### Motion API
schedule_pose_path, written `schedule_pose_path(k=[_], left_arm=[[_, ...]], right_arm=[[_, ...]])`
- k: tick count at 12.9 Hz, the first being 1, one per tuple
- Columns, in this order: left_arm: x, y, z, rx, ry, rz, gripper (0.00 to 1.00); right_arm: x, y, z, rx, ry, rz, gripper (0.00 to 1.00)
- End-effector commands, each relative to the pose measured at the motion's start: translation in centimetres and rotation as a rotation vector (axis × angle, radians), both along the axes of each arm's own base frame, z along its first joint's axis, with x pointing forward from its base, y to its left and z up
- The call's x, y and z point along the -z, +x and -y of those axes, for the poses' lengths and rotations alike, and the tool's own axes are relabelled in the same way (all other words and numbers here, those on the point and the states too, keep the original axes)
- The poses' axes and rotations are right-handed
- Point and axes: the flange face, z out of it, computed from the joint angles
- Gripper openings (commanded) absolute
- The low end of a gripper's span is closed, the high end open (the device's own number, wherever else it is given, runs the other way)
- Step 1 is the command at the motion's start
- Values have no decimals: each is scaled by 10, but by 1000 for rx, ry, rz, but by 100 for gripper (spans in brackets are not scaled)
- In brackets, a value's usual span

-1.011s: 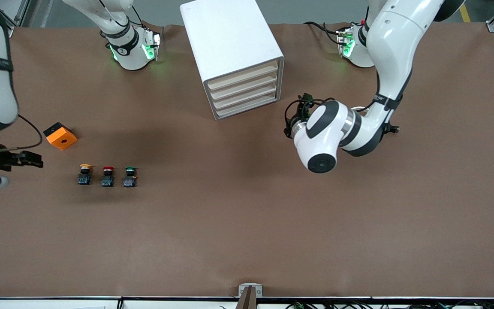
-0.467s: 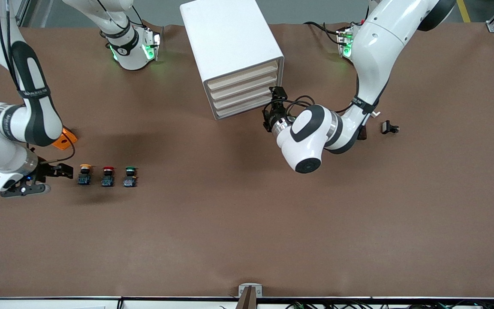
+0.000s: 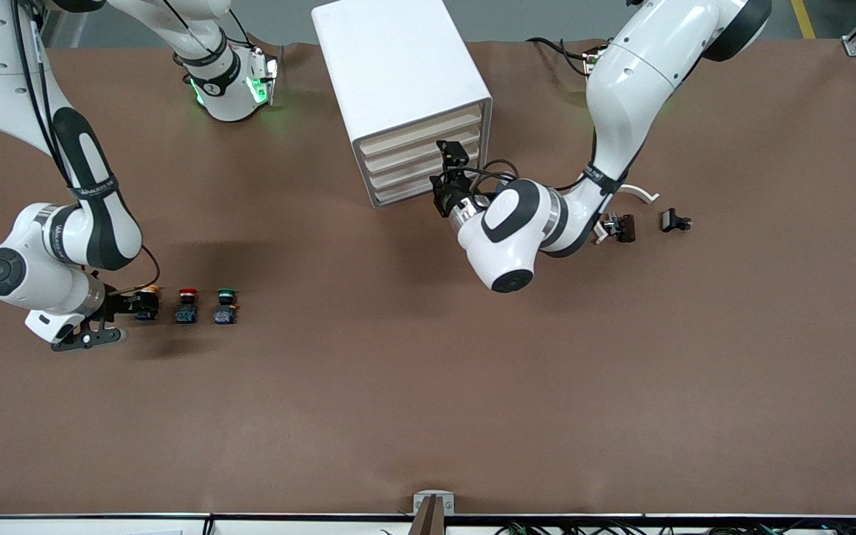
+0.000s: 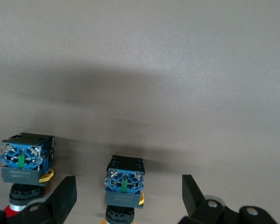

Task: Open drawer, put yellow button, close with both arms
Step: 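Grip the drawer handle with the left gripper while the right gripper grasps the button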

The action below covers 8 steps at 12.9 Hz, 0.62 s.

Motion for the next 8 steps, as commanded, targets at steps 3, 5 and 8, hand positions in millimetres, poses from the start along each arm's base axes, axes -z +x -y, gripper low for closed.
schedule_pose_path(k=[3, 5, 8], left_arm=[[-8, -4, 8, -27, 45, -74, 83], [-6, -10, 13, -19, 66, -86, 80], [-4, -28, 24, 21, 96, -125, 71]], right_arm=[[17, -10, 11, 9, 12, -45, 100], [23, -16, 9, 31, 25, -57, 100], [28, -18, 6, 50, 43, -59, 80]])
